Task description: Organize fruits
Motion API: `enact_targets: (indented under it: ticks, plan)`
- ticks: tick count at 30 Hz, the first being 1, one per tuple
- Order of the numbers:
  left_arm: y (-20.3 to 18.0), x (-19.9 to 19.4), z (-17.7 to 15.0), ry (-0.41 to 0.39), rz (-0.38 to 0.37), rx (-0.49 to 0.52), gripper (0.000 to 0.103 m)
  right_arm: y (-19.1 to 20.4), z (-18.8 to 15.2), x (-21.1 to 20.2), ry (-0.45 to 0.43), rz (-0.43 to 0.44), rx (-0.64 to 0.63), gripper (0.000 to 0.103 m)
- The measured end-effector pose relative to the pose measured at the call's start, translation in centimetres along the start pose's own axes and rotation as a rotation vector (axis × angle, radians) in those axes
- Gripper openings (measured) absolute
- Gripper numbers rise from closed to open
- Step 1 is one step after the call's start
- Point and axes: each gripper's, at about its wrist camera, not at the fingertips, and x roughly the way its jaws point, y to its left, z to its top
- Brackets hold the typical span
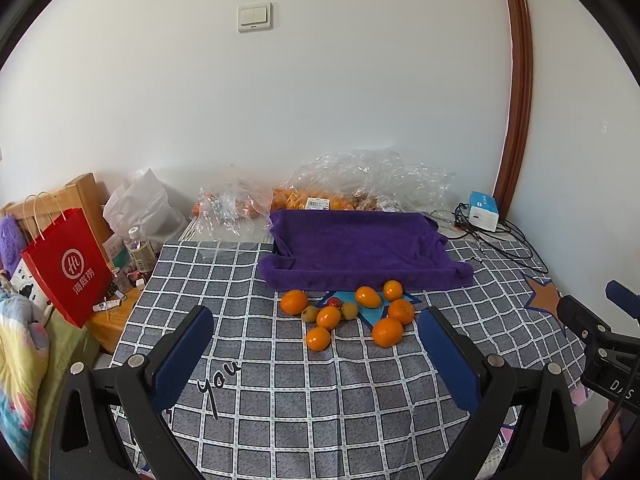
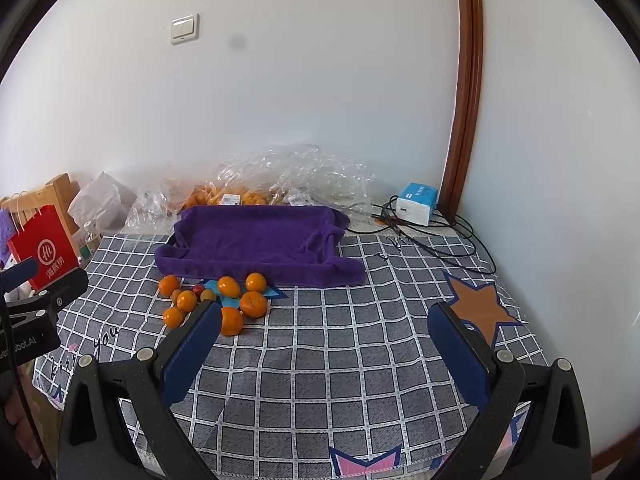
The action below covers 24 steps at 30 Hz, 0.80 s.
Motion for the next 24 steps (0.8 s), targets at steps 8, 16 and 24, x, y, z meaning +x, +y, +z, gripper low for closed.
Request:
enact_targets:
  ticks: [8,16,24]
  plan:
    - [-0.05,-0.06,0.02,-0.001,0.003,-0.003,0.103,0.03,0.06,-0.1,-0.003,0.004,0.003,0.101]
    - [0.12,0.01,0.14,0.0,0.004,-0.005,0.103,0.54,0.03,-0.08,-0.009,0.002,-0.01,0.101]
    - [0.14,0.32,0.16,0.0,0.006,-0.003,0.103,0.78,-0.43,0.15,-0.01,0.008,-0.012,0.101]
